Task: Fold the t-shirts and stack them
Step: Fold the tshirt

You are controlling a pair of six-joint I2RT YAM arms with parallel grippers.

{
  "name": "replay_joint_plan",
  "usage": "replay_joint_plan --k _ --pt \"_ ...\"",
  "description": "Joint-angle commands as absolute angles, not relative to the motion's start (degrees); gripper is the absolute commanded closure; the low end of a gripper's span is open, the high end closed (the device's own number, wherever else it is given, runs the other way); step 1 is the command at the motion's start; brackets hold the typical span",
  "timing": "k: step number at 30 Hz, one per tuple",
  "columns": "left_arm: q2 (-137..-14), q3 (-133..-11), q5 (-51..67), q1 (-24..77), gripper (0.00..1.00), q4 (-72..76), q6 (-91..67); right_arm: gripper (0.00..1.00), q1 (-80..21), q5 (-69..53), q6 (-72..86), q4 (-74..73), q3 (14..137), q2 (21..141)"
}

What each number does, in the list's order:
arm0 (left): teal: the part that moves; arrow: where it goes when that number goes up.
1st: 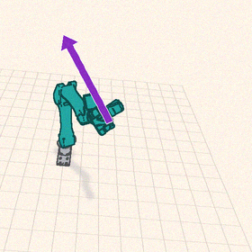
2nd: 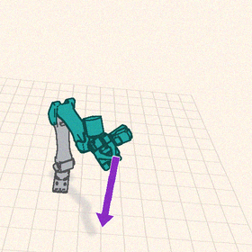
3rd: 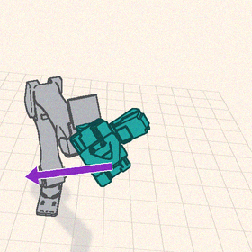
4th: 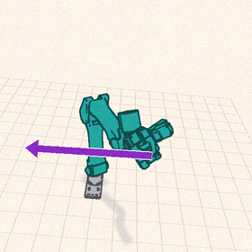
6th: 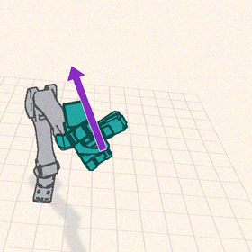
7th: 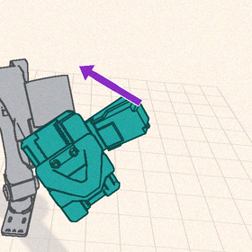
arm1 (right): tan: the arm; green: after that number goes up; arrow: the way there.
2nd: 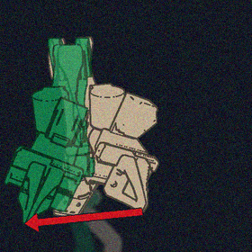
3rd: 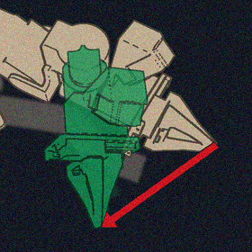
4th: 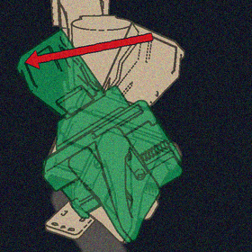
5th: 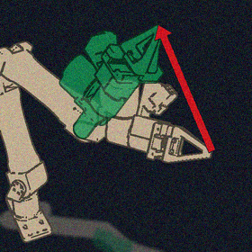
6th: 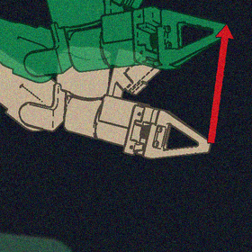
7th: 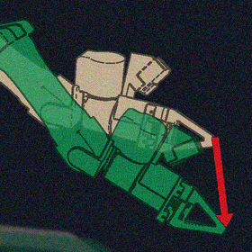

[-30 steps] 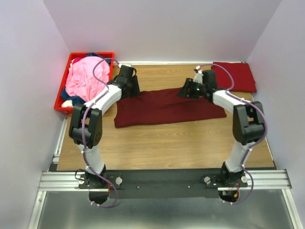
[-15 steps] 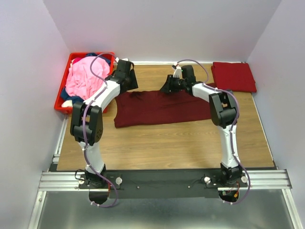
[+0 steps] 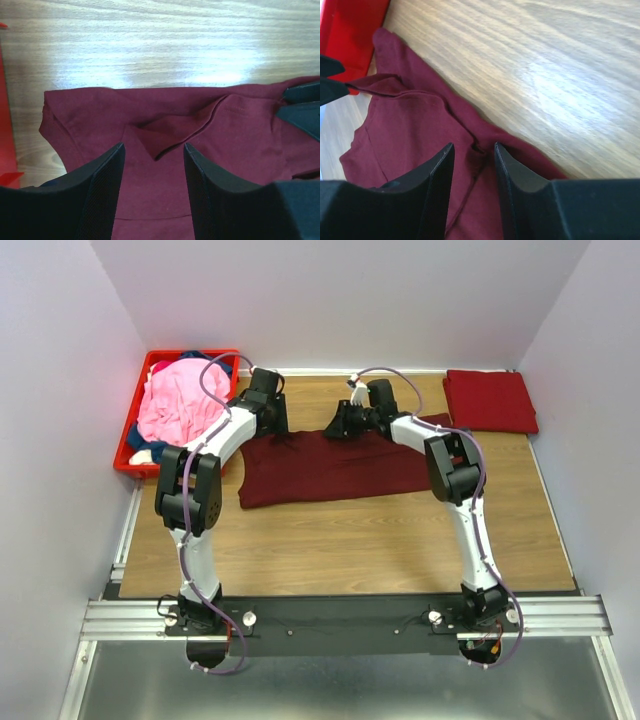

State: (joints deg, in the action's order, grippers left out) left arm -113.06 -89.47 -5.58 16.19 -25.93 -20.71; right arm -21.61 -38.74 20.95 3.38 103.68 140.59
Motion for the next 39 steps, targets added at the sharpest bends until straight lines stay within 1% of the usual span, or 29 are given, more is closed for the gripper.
replay_joint_plan --k 1,3,4,7,8,12,14,15,16,17,18,21,23,25,30,36,39 --pt "-113.6 -90.6 -6.5 15.9 0.42 -27.6 -18.6 0.59 -22.6 -41.0 21.0 3.3 104.8 142.3" --pt "-113.3 -90.4 -6.6 15.9 0.42 -27.5 -18.4 0.64 -22.6 -40.9 20.8 3.3 104.6 142.0" --pt "-113.1 -90.4 -6.7 15.9 0.45 -27.6 -18.1 0.68 -22.7 -40.7 20.8 3.3 104.4 141.9" --pt "-113.3 -90.1 -7.0 16.0 0.45 -27.9 -17.7 0.70 -22.7 -40.5 20.9 3.4 104.7 142.2" --pt "-113.3 -89.9 -7.1 15.9 0.46 -27.9 -17.2 0.75 -22.7 -40.5 20.9 3.4 104.9 142.4" --pt "-114.0 -90.0 -7.6 15.9 0.45 -28.2 -16.6 0.86 -22.7 -40.1 21.1 3.4 104.8 142.4" --pt "-114.3 -90.1 -7.6 16.0 0.46 -28.0 -16.2 0.90 -22.7 -40.2 21.0 3.3 104.6 142.4" --pt "-114.4 -90.2 -7.6 16.0 0.50 -28.0 -16.0 0.90 -22.8 -40.2 21.1 3.3 104.6 142.4" --pt "-114.6 -90.3 -7.5 15.9 0.51 -28.1 -15.6 0.91 -22.8 -40.3 21.0 3.3 104.7 142.4" --pt "-114.7 -90.5 -7.4 15.9 0.56 -28.2 -15.2 0.91 -22.8 -40.3 21.0 3.3 104.6 142.3" --pt "-114.7 -90.6 -7.4 15.9 0.56 -28.3 -14.9 0.91 -22.8 -40.2 20.9 3.3 104.6 142.3" --pt "-114.3 -90.4 -6.8 15.9 0.57 -28.0 -12.5 0.91 -22.7 -40.2 20.7 3.3 104.4 142.3" --pt "-113.5 -89.8 -5.5 15.9 0.56 -27.7 -8.1 0.91 -22.8 -40.2 20.8 3.4 104.3 142.4" --pt "-111.5 -87.9 -5.9 16.0 0.54 -25.7 -5.4 0.91 -22.8 -40.5 20.9 3.4 104.4 142.4" --pt "-108.8 -85.7 -1.7 16.0 0.52 -22.0 2.9 0.91 -22.7 -40.8 20.5 3.3 104.1 142.1" --pt "-108.9 -85.3 -0.4 15.9 0.52 -20.7 6.6 0.91 -22.8 -41.0 20.7 3.4 104.3 142.3" --pt "-108.3 -84.7 3.5 15.9 0.52 -20.3 8.0 0.91 -22.8 -41.0 20.7 3.4 104.5 142.5"
